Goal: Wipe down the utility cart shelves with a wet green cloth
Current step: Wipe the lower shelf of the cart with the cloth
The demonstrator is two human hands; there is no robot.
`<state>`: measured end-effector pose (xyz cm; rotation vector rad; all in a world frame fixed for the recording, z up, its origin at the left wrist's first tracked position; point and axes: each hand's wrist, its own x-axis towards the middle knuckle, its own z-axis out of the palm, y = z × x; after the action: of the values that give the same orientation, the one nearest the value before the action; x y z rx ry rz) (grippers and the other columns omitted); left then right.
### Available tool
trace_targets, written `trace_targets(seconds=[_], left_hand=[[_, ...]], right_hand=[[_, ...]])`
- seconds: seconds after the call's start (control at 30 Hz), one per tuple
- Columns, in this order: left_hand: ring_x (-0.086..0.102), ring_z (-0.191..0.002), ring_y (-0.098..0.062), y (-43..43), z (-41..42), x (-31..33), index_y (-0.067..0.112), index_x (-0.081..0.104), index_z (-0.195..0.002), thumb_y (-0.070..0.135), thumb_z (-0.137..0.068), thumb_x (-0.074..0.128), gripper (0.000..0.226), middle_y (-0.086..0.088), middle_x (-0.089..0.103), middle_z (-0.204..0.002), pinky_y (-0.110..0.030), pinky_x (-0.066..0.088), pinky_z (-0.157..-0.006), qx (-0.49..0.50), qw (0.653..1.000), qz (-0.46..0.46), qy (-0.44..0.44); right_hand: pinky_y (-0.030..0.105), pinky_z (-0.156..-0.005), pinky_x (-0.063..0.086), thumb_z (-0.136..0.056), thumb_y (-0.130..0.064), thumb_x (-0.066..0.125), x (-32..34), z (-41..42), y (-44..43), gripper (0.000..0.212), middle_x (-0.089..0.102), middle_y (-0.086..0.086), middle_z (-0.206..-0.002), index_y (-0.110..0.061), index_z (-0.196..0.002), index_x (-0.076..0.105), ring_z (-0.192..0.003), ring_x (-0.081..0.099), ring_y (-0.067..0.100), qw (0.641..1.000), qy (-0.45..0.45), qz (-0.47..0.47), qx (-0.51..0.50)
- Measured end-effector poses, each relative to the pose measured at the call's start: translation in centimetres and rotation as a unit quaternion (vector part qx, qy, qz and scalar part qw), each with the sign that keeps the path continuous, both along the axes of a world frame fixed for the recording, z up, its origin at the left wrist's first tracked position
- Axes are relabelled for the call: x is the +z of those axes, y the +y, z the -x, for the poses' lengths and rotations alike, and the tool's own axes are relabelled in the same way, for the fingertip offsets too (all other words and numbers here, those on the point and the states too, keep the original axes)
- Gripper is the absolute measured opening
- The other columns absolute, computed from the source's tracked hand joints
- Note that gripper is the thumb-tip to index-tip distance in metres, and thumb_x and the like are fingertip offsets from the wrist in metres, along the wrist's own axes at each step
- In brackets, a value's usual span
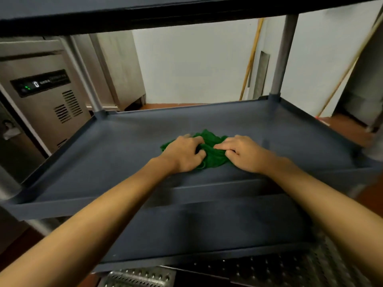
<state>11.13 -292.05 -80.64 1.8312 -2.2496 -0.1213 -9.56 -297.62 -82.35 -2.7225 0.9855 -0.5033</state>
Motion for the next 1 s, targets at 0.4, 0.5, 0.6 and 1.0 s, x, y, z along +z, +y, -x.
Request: trace_targets(seconds=[0.4, 0.5, 0.6, 1.0], left_hand=[[0.054, -0.104, -0.032, -5.4, 9.9, -0.7, 0.021, 0.059, -0.12, 0.033, -0.099, 0.052, 0.026, -0.007, 0.052, -0.102, -0.042, 0.047, -0.09, -0.096, 0.995, 0.02, 0.035], [0.054, -0.107, -0.033, -6.4, 12.9, -0.7, 0.02, 0.059, -0.121, 0.032, -0.099, 0.052, 0.026, -0.012, 0.056, -0.11, -0.044, 0.047, -0.091, -0.115, 0.993, 0.013, 0.039], [0.053, -0.108, -0.032, -7.3, 15.8, -0.6, 0.015, 0.061, -0.118, 0.028, -0.099, 0.053, 0.025, -0.013, 0.059, -0.111, -0.04, 0.044, -0.09, -0.143, 0.988, 0.016, 0.053], [0.052, -0.098, -0.02, -7.4, 15.0, -0.7, 0.018, 0.059, -0.126, 0.026, -0.097, 0.059, 0.03, -0.004, 0.055, -0.108, -0.035, 0.044, -0.086, -0.228, 0.973, 0.027, 0.039]], right_hand=[[0.013, -0.086, 0.027, -0.097, -0.005, 0.047, 0.0, 11.0, -0.7, 0.039, 0.067, 0.004, -0.123, -0.018, -0.13, 0.064, -0.106, 0.057, 0.023, 0.992, -0.014, 0.025, -0.127], [0.012, -0.09, 0.03, -0.097, -0.006, 0.049, 0.2, 13.7, -0.5, 0.037, 0.068, 0.004, -0.124, -0.017, -0.128, 0.066, -0.11, 0.059, 0.022, 0.986, -0.013, 0.039, -0.162], [0.032, -0.101, 0.041, -0.095, -0.008, 0.049, 0.2, 16.1, -0.2, 0.035, 0.07, 0.007, -0.121, -0.014, -0.123, 0.069, -0.109, 0.064, 0.026, 0.978, -0.022, 0.065, -0.196], [0.049, -0.11, 0.03, -0.071, -0.087, 0.039, -0.3, 14.2, 0.5, 0.093, 0.031, 0.001, -0.139, -0.041, -0.151, 0.025, -0.131, 0.027, 0.031, 0.932, 0.114, -0.042, -0.342]])
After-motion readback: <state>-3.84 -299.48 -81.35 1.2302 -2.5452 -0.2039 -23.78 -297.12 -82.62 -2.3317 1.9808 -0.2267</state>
